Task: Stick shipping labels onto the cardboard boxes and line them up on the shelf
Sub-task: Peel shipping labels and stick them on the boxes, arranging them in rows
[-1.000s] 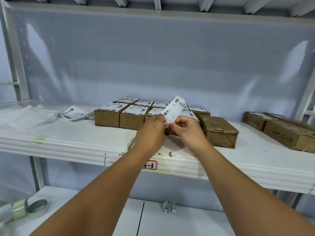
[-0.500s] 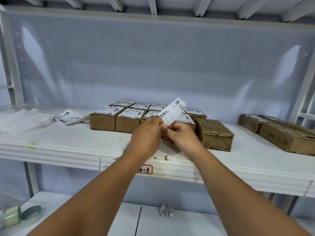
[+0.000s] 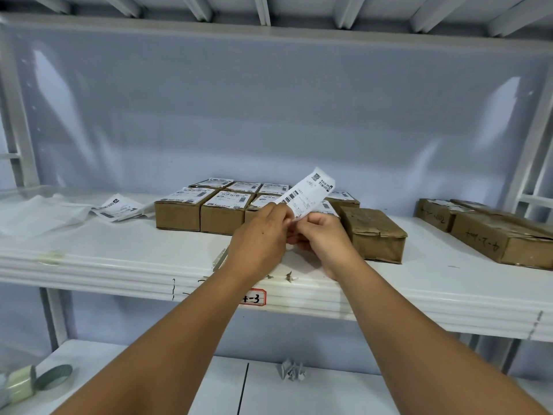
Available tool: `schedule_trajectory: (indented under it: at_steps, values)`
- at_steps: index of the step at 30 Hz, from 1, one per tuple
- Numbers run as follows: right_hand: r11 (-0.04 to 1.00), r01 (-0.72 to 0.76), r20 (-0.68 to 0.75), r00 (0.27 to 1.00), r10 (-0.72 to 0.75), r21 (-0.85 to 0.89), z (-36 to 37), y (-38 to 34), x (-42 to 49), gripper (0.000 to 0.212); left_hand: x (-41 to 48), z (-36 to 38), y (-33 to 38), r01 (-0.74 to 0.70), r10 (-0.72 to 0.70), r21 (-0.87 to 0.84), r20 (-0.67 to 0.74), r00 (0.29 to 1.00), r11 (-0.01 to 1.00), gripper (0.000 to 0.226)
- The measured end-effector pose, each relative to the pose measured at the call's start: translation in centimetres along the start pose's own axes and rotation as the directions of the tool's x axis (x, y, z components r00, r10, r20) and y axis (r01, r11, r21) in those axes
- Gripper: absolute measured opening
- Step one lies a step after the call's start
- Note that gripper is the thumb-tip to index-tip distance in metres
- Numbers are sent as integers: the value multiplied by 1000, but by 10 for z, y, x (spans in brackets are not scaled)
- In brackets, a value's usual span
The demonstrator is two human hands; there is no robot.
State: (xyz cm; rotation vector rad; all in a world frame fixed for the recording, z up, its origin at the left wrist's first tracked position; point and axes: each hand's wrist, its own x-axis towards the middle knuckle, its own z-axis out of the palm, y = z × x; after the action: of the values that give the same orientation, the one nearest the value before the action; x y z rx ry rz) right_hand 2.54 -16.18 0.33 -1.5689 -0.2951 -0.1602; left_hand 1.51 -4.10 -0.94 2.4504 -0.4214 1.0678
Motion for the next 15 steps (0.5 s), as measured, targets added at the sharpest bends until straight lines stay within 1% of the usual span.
schedule_trajectory:
  at_steps: [3, 5, 8, 12, 15]
  values:
    - [1000, 23, -1, 1000, -23, -5, 0, -1, -1, 21, 0, -3, 1, 41, -43, -72, -27, 999, 997, 20]
    - [999, 41, 11, 999, -41, -28, 0, -1, -1, 22, 0, -4, 1, 68, -70, -75, -26, 997, 995, 18]
    - [998, 59, 24, 998, -59, -28, 1, -1, -2, 23, 0, -5, 1, 94, -95, -29, -8, 995, 995, 19]
    - [997, 61, 24, 998, -60, -50, 1, -2, -4, 20, 2, 0, -2, 48, -50, 78, 21, 999, 996, 18]
    - [996, 57, 13, 998, -56, -73, 2, -3, -4, 16, 2, 1, -3, 42, -45, 105, 25, 999, 994, 13]
